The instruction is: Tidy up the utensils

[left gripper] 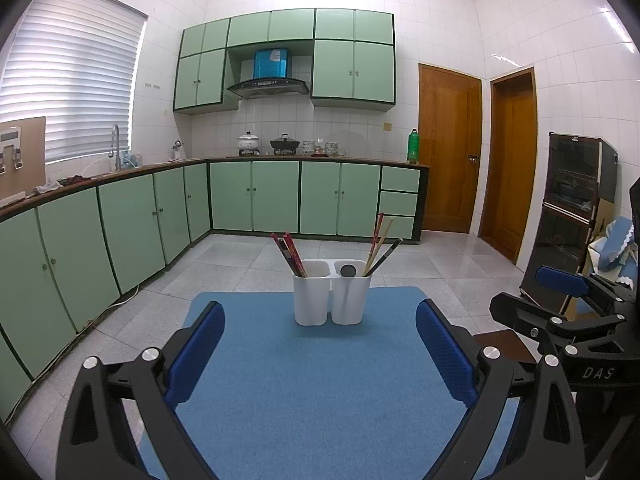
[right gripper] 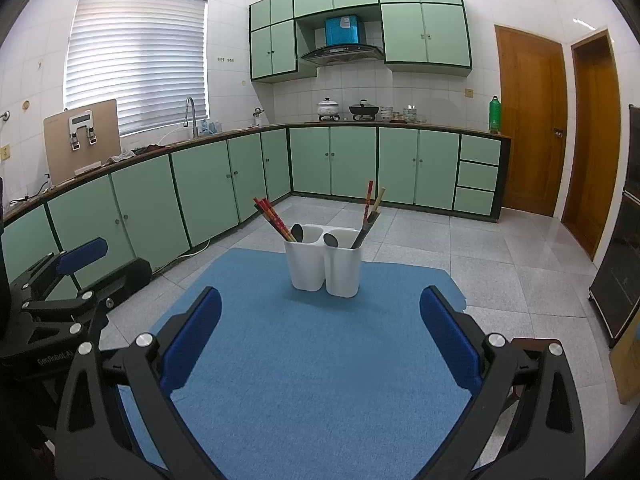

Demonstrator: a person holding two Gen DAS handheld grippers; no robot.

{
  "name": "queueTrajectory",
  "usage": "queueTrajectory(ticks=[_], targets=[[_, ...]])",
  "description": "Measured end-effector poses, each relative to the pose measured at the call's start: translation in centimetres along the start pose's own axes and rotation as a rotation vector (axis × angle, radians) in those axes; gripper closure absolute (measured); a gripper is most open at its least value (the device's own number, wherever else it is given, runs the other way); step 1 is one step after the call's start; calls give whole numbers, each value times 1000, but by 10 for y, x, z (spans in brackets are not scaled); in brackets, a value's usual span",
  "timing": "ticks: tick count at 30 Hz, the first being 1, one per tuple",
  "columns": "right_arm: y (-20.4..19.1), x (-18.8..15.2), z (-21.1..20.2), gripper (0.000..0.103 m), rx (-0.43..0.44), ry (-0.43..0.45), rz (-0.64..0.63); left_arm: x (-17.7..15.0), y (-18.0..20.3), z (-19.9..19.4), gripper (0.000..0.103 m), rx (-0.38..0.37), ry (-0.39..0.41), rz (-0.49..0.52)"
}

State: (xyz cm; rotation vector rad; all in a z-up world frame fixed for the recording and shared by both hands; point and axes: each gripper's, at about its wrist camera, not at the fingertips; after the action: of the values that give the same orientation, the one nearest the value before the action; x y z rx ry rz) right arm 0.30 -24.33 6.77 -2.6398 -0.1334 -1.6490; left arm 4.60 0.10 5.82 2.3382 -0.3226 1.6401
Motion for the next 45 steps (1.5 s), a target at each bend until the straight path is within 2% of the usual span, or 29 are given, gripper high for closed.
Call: queueTrajectory(ticks=[45], targets=[[-3,-3,0,6,3,-4,0,0,-4,-2,9,-2,-3,-1]])
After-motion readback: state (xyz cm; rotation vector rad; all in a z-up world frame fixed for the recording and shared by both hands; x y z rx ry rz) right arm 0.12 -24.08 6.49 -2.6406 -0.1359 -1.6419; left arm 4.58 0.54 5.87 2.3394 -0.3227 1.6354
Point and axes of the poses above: each gripper's, at about its wrist camera, not at the fingertips, and z roughly the way its jaws point, y to its right, x to its top, and after that the axes turned 9 degrees about -x, right-handed
